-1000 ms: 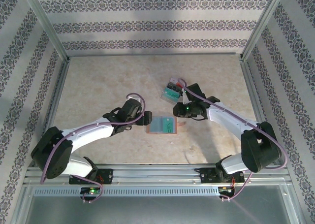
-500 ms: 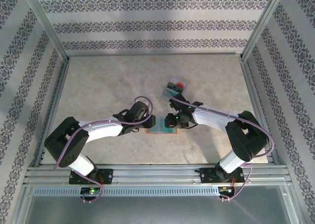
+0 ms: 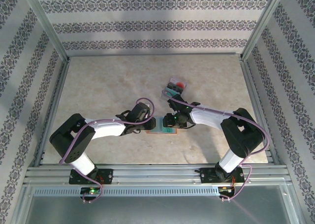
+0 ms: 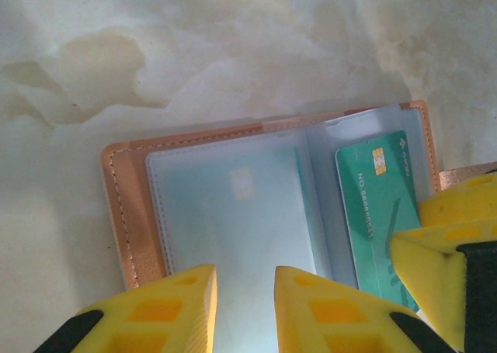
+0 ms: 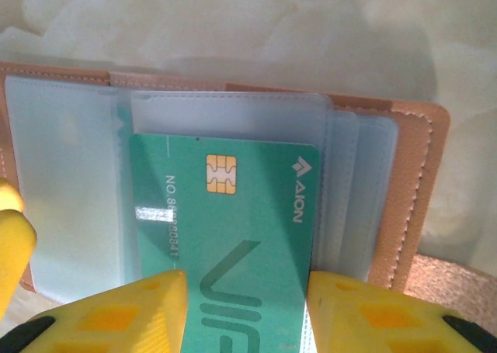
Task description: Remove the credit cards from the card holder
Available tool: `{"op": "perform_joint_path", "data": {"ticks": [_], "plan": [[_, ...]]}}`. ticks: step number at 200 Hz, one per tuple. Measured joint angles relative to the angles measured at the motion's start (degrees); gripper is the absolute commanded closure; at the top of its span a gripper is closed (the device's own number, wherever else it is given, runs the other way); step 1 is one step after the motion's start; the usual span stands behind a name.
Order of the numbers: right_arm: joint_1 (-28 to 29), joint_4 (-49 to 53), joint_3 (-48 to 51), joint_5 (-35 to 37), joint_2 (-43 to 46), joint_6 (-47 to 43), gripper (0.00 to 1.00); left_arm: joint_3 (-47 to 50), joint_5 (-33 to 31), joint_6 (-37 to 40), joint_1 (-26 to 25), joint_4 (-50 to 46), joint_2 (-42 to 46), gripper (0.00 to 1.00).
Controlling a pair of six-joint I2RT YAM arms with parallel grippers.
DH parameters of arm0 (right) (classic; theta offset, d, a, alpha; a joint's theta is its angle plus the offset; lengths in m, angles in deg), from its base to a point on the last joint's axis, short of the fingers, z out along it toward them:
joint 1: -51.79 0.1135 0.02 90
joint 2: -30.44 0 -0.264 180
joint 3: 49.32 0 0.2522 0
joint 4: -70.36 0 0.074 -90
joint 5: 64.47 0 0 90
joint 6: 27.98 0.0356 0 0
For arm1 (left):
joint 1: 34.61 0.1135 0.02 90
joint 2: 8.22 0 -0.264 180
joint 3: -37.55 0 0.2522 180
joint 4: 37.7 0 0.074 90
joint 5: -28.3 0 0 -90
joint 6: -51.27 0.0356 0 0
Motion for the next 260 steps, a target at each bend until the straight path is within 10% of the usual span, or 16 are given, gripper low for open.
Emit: {"op": "perform_joint_path", "data": {"ticks": [260], "plan": [[-7.1,-23.5,14.5,-14.9,5.1,6.3,0.62,-8.5,0.2,1.3,-2.9,-3.7,-8.0,0.84]]}}
